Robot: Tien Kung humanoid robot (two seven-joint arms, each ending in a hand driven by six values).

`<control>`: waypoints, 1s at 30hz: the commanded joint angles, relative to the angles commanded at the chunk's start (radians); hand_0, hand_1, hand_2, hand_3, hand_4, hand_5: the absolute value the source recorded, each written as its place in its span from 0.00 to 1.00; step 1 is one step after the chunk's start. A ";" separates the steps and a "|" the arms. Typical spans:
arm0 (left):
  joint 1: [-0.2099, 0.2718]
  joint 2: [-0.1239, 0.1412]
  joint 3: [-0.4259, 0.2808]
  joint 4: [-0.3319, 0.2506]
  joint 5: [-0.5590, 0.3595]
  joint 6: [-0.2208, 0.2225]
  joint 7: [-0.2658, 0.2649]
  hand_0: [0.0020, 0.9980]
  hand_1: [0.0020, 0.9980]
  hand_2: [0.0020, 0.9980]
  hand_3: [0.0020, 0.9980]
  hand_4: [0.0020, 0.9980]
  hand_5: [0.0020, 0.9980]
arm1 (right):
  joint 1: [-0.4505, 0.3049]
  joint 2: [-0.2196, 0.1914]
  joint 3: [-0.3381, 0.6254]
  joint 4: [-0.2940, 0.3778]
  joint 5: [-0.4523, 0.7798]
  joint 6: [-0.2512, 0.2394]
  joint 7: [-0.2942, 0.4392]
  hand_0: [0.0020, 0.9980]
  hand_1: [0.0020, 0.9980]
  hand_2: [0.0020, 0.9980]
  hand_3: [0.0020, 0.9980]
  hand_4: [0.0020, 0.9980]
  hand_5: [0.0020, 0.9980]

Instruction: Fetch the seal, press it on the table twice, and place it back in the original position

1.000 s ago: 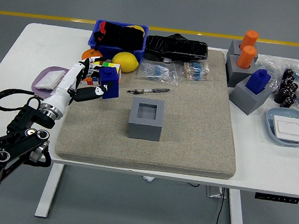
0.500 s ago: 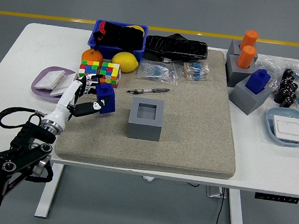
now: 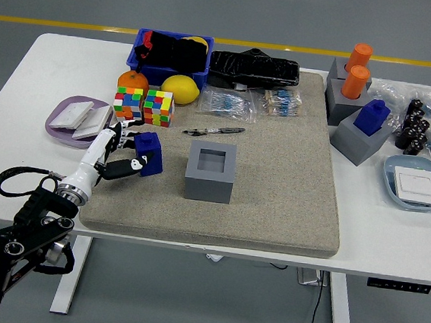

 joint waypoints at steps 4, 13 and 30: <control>0.002 0.003 0.004 0.005 -0.001 -0.001 0.000 0.65 0.58 0.57 0.81 0.64 0.00 | -0.001 0.000 -0.002 0.000 0.001 0.001 0.000 0.79 0.69 0.67 0.62 0.81 0.44; 0.011 0.008 -0.009 -0.031 0.011 -0.002 0.005 0.65 0.58 0.57 0.81 0.63 0.00 | -0.002 -0.002 -0.008 0.000 0.002 0.001 -0.001 0.79 0.69 0.67 0.62 0.81 0.44; -0.025 0.030 -0.079 -0.249 0.079 0.013 0.027 0.65 0.58 0.56 0.81 0.63 0.00 | -0.005 -0.004 -0.012 0.000 0.003 0.001 0.001 0.79 0.69 0.67 0.62 0.81 0.44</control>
